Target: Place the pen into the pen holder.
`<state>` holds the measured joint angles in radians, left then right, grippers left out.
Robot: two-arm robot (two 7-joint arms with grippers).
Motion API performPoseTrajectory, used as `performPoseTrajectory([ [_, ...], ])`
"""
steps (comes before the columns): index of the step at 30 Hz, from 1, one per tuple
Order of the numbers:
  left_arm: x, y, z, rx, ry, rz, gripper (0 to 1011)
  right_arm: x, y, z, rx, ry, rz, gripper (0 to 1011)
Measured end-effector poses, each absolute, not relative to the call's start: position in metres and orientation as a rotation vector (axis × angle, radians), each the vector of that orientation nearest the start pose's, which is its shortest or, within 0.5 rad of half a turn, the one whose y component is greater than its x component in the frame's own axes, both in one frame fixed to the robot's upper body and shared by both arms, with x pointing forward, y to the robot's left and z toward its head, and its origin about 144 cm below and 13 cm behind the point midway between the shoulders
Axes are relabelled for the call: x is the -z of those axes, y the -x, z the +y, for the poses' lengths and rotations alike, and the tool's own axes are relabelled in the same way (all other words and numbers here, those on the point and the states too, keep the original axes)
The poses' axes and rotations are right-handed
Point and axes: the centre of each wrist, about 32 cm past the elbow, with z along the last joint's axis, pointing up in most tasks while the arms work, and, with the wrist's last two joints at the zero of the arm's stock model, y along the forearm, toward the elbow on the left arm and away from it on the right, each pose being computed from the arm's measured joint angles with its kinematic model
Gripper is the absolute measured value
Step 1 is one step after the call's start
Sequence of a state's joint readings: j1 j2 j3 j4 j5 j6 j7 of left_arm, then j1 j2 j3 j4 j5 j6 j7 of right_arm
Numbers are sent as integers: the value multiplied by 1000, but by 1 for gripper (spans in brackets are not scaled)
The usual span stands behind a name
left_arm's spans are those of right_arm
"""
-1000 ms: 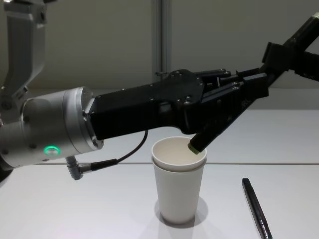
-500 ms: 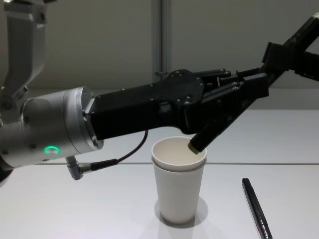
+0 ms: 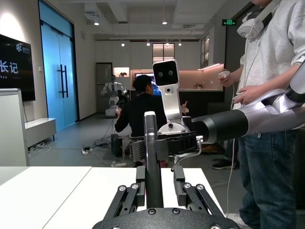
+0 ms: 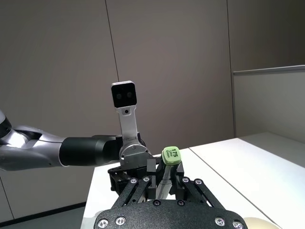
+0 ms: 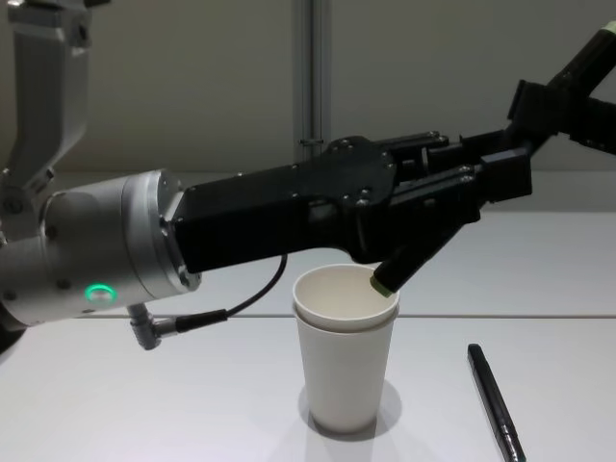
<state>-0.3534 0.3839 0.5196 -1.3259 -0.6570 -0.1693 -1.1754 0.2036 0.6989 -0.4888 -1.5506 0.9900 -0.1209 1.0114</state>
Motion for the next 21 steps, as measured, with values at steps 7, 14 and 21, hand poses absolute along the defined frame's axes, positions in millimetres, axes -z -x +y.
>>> performPoseTrajectory([
  [7,-1156,-530,222,-47,176,-17,547,-1175,-482,-306,238,-238,131,204],
  [14,-1156,-530,222,-49,176,-17,758,-1175,-482,-306,237,-238,131,204],
  [21,-1156,-530,223,-52,176,-17,973,-1175,-482,-306,235,-237,130,203],
])
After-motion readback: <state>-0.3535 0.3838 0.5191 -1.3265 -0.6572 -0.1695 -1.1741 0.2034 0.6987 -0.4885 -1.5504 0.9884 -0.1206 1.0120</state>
